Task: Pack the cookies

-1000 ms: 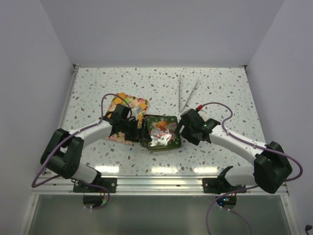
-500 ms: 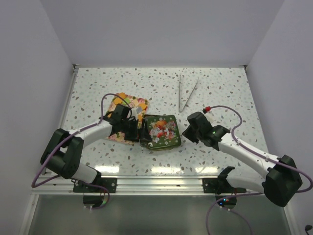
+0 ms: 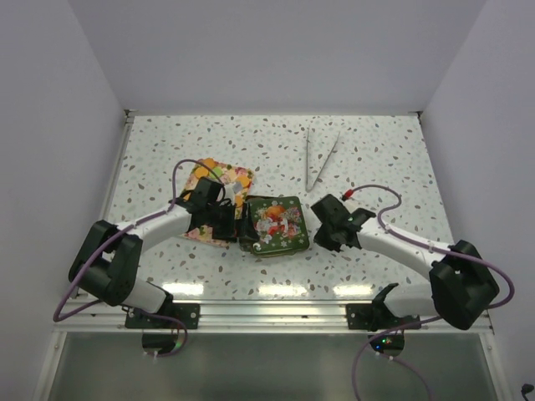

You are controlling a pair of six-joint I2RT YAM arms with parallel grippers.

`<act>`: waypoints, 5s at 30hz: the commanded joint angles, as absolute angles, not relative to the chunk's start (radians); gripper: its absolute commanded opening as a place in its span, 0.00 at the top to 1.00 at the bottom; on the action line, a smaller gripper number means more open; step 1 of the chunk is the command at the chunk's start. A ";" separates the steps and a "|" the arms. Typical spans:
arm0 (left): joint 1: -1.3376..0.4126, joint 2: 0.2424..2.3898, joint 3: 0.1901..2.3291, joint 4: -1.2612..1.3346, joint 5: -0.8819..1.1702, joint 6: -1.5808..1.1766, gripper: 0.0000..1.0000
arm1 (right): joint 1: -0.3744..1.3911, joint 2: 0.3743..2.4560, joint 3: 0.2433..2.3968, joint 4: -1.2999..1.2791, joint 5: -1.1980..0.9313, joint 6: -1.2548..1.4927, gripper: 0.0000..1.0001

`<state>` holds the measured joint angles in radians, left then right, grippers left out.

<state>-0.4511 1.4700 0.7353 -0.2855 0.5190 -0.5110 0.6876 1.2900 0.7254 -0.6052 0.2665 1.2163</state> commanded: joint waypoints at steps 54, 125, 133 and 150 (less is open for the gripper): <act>-0.351 1.339 0.712 -0.288 0.463 -0.462 0.03 | 0.854 1.551 1.019 -0.587 0.204 1.184 1.00; -0.201 1.074 0.956 -0.543 0.129 -0.512 0.00 | 0.841 1.059 1.267 -0.709 0.204 0.657 0.07; -0.201 0.865 0.841 -0.453 -0.234 -0.517 0.00 | 0.839 0.901 1.272 -0.742 0.080 0.520 0.01; -0.193 0.785 0.128 0.466 -0.571 -0.158 0.00 | 0.841 0.774 1.196 -0.779 0.126 0.491 0.01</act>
